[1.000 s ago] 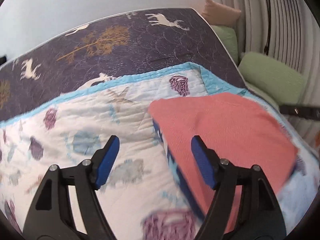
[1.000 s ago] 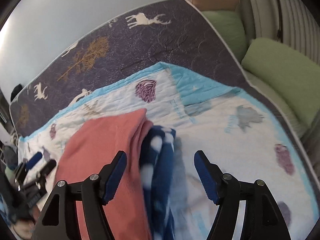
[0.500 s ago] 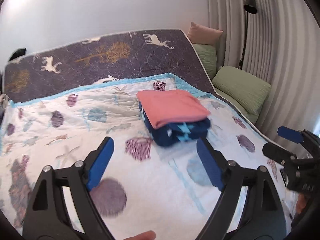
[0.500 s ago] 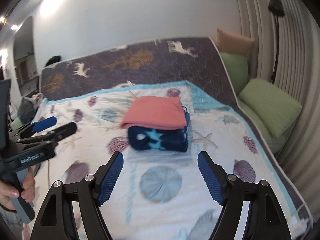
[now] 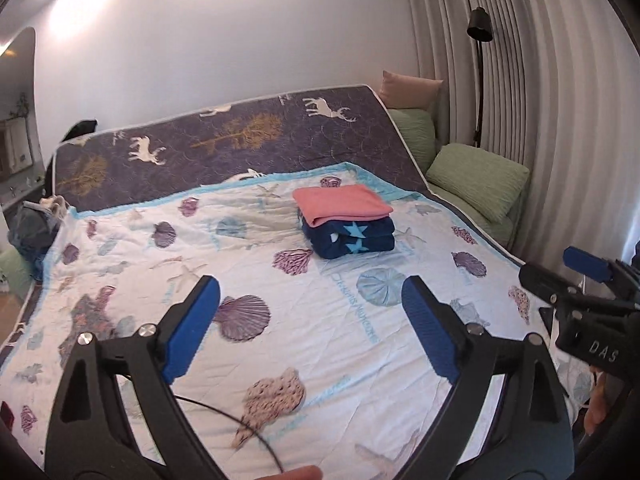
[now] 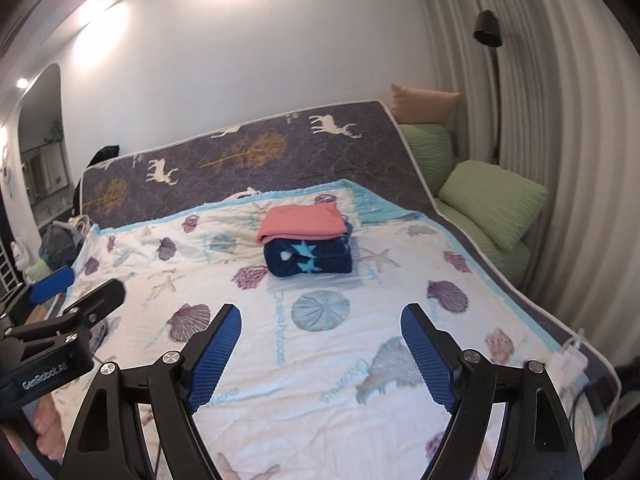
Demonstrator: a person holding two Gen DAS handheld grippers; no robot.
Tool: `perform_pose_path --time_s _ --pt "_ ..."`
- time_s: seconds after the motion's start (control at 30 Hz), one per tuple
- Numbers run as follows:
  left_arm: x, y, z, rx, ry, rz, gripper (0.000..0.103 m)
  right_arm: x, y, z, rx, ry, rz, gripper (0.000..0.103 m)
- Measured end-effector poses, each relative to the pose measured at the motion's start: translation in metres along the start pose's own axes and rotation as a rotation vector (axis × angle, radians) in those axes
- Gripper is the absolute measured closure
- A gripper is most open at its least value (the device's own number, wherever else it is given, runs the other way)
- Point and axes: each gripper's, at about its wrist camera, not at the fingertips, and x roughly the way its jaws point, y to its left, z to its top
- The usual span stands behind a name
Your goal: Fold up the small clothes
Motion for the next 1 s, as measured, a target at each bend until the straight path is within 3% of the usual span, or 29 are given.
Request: perform_pose_path --time_s 0.57,1.0 --pt "-0.047 0.03 -0.031 -0.06 -0.008 0.028 0.011 -0.048 0.03 -0.023 -0.016 -0.029 0.002 0.019" --pt "-0.06 0.033 -0.039 -0.07 -0.008 0.022 0.011 -0.061 0.044 -0.028 -0.05 -0.046 -0.006 0.018"
